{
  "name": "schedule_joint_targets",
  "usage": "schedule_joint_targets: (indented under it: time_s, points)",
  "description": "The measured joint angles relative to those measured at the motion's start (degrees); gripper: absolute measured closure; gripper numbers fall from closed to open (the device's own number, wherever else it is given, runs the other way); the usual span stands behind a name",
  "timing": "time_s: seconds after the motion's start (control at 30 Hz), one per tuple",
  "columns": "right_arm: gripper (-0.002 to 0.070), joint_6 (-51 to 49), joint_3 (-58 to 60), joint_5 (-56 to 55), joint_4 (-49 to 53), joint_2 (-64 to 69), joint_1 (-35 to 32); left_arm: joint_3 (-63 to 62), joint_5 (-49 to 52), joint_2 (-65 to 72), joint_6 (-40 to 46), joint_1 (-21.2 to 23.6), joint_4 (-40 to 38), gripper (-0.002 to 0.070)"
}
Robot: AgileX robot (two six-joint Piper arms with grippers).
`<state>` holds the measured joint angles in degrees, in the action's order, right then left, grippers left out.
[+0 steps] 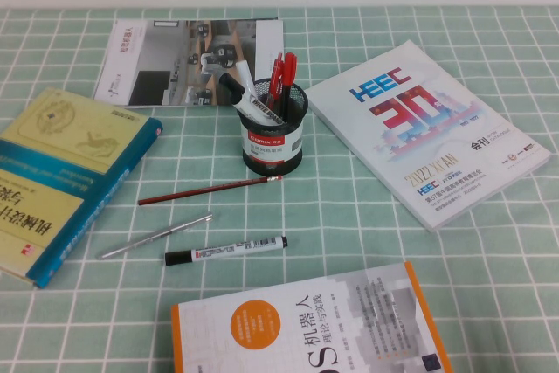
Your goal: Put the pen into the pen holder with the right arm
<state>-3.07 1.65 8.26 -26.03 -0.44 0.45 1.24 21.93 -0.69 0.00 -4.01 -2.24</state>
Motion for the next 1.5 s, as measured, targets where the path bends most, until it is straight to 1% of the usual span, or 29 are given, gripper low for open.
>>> schedule_joint_targets:
  time_s: [0.07, 0.17, 0.37, 0.53, 0.7, 0.9, 0.93, 1.07, 1.2, 1.33, 1.5]
  points:
    - [0.0696, 0.0, 0.0, -2.15, -6.79, 0.0, 0.0, 0.0, 0.0, 0.0, 0.0, 0.0, 0.0, 0.0679]
    - [0.0696, 0.0, 0.0, -2.75, -14.03, 0.0, 0.0, 0.0, 0.0, 0.0, 0.0, 0.0, 0.0, 0.0679]
    - [0.0696, 0.0, 0.0, -2.6, -20.89, 0.0, 0.0, 0.0, 0.0, 0.0, 0.0, 0.0, 0.0, 0.0679]
    - [0.0696, 0.35, -0.74, 3.03, -23.48, 0.0, 0.0, 0.0, 0.0, 0.0, 0.0, 0.0, 0.0, 0.0679]
    - [0.0696, 4.81, -8.51, 12.53, -23.13, 2.78, 0.0, 0.0, 0.0, 0.0, 0.0, 0.0, 0.0, 0.0678]
    - [0.0696, 16.46, -23.38, 27.11, -21.5, 19.25, 0.0, 0.0, 0.0, 0.0, 0.0, 0.0, 0.0, 0.0679]
    - [0.0696, 18.33, -26.0, 30.36, -20.91, 23.81, 0.0, 0.0, 0.0, 0.0, 0.0, 0.0, 0.0, 0.0679]
    - [0.0696, 25.08, -34.7, 37.19, -19.28, 37.18, 0.0, 0.0, 0.0, 0.0, 0.0, 0.0, 0.0, 0.0679]
    - [0.0696, 27.86, -42.79, 42.06, -16.97, 50.43, 1.01, 0.0, 0.0, 0.0, 0.0, 0.0, 0.0, 0.0679]
    - [0.0696, 29.35, -50.43, 43.05, -14.79, 60.86, 6.85, 0.0, 0.0, 0.0, 0.0, 0.0, 0.0, 0.0679]
    - [0.0696, 29.48, -61.59, 42.84, -8.39, 74.28, 18.8, 0.0, 0.0, 0.0, 0.0, 0.0, 0.0, 0.0679]
